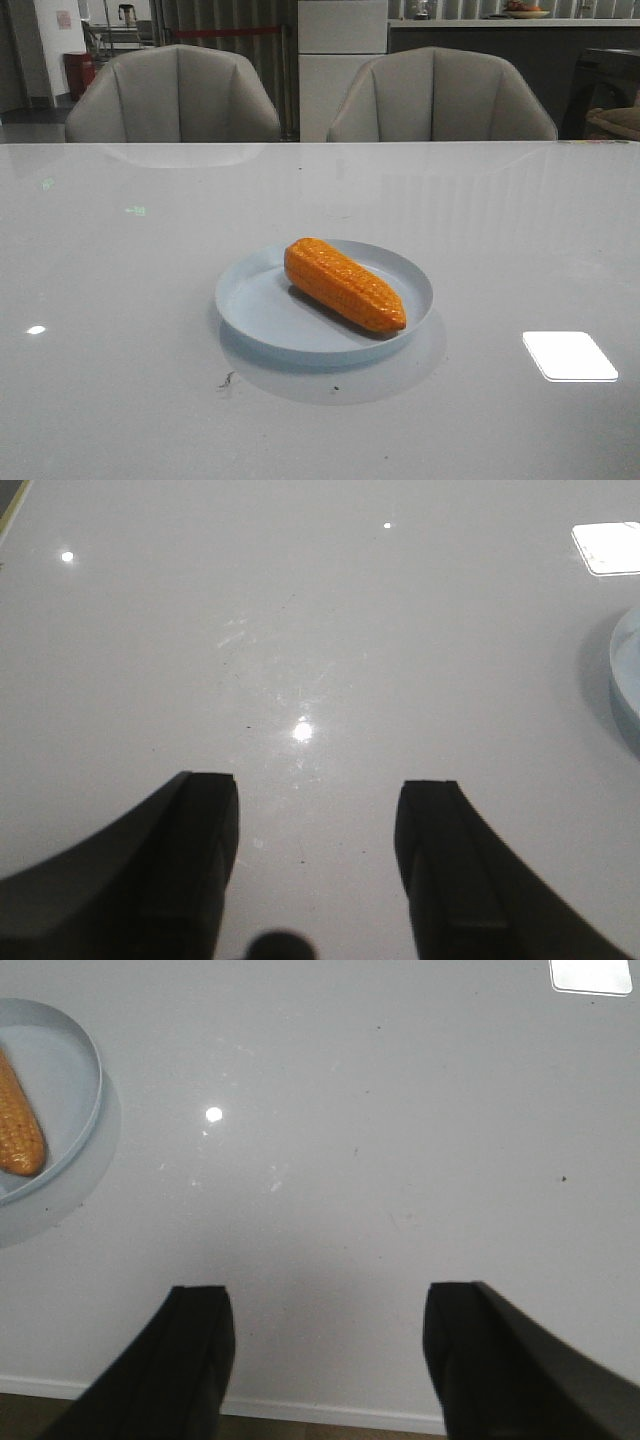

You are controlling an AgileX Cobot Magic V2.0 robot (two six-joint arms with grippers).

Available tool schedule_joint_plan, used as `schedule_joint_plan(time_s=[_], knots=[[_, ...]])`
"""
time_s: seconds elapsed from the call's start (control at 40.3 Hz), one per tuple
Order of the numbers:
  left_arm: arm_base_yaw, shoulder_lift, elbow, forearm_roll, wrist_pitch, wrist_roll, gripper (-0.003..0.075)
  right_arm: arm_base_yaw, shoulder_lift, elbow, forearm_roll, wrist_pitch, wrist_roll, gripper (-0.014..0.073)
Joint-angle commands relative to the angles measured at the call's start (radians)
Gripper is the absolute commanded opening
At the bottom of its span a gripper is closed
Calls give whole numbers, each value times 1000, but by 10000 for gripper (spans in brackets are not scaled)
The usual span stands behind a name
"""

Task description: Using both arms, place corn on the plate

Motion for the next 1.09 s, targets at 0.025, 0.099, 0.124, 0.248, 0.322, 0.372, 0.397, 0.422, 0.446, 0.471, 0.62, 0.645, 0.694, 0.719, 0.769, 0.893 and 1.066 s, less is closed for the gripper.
schedule_joint_plan(time_s=[0.025,0.099,0.124,0.248,0.322,0.372,0.397,0.422,0.446,0.471,0.62,0.645,0.694,0.719,0.769,0.893,1.066], knots=[[2,-14,-29,-24,-98,0,308,-6,-3,-28,16,-55,-7,520],[2,-24,-29,-35,-106,0,212,-6,-3,-28,16,-55,-7,520],[2,-28,-29,-38,-106,0,171,-6,-3,-28,16,-55,-7,520],[2,-46,-27,-42,-132,0,97,-6,-3,-28,16,-55,-7,520],[2,-69,-9,-42,-190,0,97,-6,-3,-28,16,-55,-7,520],[2,-87,11,-47,-248,0,97,-6,-3,-28,16,-55,-7,520],[2,-103,29,-53,-297,0,97,-6,-3,-28,16,-55,-7,520],[2,-117,45,-58,-337,0,97,-6,-3,-28,16,-55,-7,520],[2,-138,68,-61,-394,0,97,-6,-3,-28,16,-55,-7,520],[2,-155,87,-65,-437,0,97,-6,-3,-28,16,-55,-7,520],[2,-284,228,-85,-675,0,97,-6,-3,-28,16,-55,-7,520],[2,-309,254,-85,-707,0,97,-6,-3,-28,16,-55,-7,520],[2,-351,299,-85,-753,0,97,-6,-3,-28,16,-55,-7,520],[2,-367,317,-85,-771,0,97,-6,-3,-28,16,-55,-7,520],[2,-403,358,-85,-805,0,97,-6,-3,-28,16,-55,-7,520],[2,-475,441,-84,-838,0,97,-6,-3,-28,16,-55,-7,520],[2,-548,530,-84,-838,0,96,-6,-3,-28,16,-55,-7,520]])
